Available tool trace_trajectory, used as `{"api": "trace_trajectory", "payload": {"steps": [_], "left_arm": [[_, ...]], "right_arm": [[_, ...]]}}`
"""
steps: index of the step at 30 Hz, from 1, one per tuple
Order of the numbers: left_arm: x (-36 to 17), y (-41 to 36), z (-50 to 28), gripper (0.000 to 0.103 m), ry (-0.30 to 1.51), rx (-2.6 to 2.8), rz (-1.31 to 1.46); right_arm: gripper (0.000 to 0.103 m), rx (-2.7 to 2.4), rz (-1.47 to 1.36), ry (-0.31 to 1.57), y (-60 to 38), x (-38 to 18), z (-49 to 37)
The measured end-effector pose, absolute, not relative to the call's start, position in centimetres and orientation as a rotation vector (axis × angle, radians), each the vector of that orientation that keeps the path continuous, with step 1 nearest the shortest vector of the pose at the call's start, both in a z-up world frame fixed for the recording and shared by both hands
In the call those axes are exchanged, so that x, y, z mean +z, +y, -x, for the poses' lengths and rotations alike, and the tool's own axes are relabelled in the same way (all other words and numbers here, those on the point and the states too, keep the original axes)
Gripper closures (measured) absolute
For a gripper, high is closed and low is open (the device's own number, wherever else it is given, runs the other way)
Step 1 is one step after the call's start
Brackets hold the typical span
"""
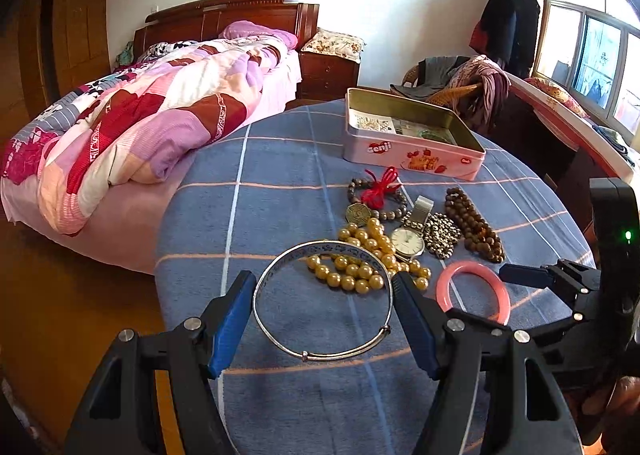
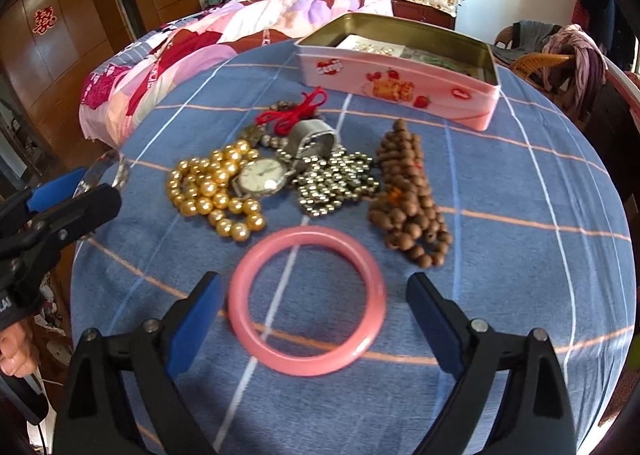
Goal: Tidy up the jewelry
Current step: 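Grasp the silver bangle with the left tool while the right tool grasps the pink bangle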
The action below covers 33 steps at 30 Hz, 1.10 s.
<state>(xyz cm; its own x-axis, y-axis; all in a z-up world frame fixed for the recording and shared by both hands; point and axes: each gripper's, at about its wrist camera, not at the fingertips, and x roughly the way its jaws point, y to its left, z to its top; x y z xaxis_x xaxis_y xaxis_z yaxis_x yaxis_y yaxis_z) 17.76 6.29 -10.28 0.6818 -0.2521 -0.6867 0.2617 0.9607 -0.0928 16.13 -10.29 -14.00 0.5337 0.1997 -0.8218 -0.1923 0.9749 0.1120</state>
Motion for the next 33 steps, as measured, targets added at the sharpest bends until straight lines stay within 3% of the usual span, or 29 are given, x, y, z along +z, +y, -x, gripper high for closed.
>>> {"api": "trace_trajectory", "payload": {"steps": [6,11,33], "left_arm": [[-10.3,6.5,-17.9,0.033,0.77,-0.286,-0.011],[-10.3,6.4,-17.9,0.033,0.77,-0.288,-0.014],[-9.7,5.2,-18.5,0.033,0.76,-0.308,-0.006]], "right_arm": [[0.005,0.217,0.107,0.998,-8.8,-14.5,-16.3],[0.019,0.236,0.119,0.984,-8.8,-14.3,-16.1],[0.02,0.139,-0.05,0.805,-14.3,-8.7,-15.5]]}}
